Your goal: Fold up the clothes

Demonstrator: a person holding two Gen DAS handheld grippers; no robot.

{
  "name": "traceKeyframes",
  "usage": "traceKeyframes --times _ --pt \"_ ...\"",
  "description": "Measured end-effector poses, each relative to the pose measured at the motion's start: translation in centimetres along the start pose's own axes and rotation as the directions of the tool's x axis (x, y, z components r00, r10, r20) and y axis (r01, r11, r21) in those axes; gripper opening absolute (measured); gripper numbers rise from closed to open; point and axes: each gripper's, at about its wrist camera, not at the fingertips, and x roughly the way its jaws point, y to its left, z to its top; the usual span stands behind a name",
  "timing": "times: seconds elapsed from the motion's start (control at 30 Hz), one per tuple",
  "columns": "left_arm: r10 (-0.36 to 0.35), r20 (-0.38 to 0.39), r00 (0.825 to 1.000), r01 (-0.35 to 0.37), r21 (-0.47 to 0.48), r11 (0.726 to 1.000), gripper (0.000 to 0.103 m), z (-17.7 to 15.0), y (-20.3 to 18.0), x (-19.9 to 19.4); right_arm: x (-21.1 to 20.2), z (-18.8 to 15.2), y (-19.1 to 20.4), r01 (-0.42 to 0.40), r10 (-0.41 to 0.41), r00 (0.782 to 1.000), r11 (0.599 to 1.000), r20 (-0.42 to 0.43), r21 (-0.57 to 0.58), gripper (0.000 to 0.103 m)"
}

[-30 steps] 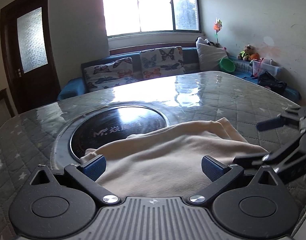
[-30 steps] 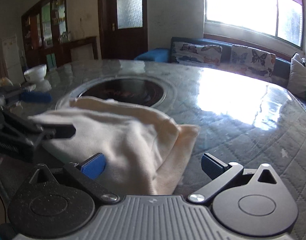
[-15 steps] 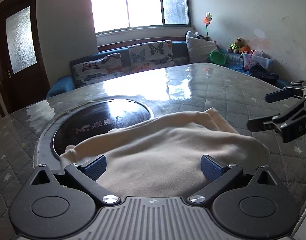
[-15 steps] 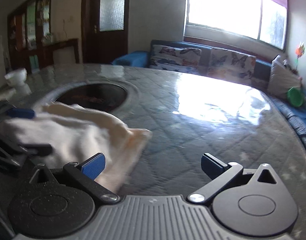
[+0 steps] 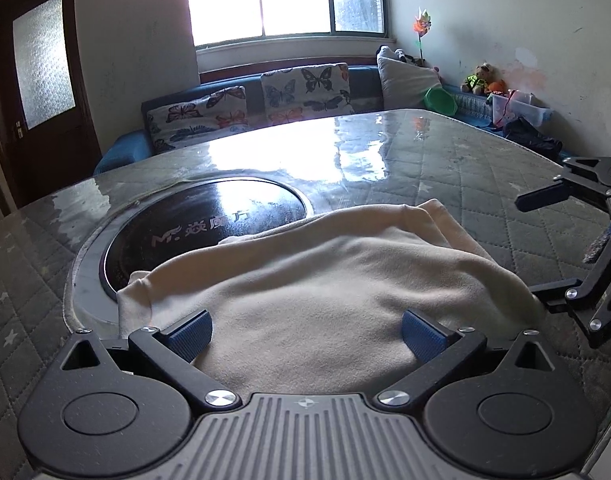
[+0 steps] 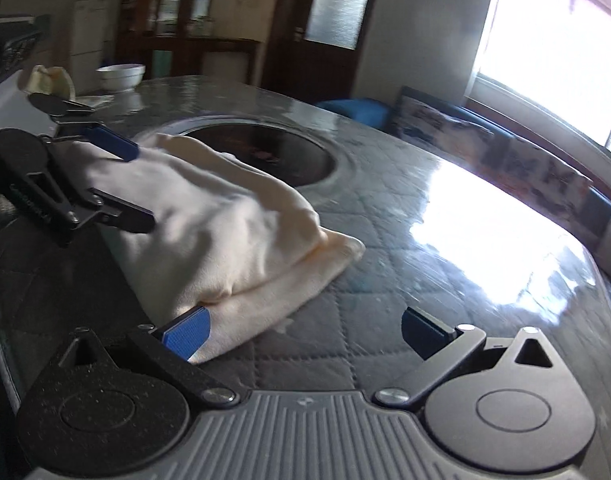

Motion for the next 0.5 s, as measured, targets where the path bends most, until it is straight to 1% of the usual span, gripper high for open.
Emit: traceKeyframes --times 0.1,0.23,0.27,0.3,0.43,0.5 --pt "0.002 -0.009 1.0 -0.002 -0.004 1.0 0.103 0.1 0.0 0.1 0.8 0.2 -0.4 -0.056 0.056 0.998 0.998 0.003 -0.037 0.103" --pt "0.002 -0.023 1.0 -0.002 -0.007 1.0 0.103 0.3 0.0 0.2 1.6 0.5 -1.0 -0.13 0.132 0.991 0.99 0.019 -0.054 0.103" --pt "0.0 -0.026 1.0 -0.001 -0.008 1.0 0.103 0.3 0.0 0.2 1.7 0.6 -1.2 -0.135 0.137 0.99 0.989 0.023 -0.058 0.103" --pt "-0.001 -0.029 1.0 0.0 -0.01 1.0 0.103 0.3 0.0 0.2 1.9 0.6 -1.3 -0.12 0.122 0.992 0.991 0.025 -0.057 0.103" --pt "-0.003 -0.039 0.999 0.003 -0.007 1.0 0.103 0.5 0.0 0.3 2.1 0.7 -2.6 -0.093 0.092 0.994 0.996 0.061 0.008 0.103" --pt "-0.002 -0.046 0.999 0.002 -0.001 1.0 0.103 0.7 0.0 0.3 2.0 0.6 -3.1 -0.114 0.112 0.991 0.993 0.068 0.032 0.103"
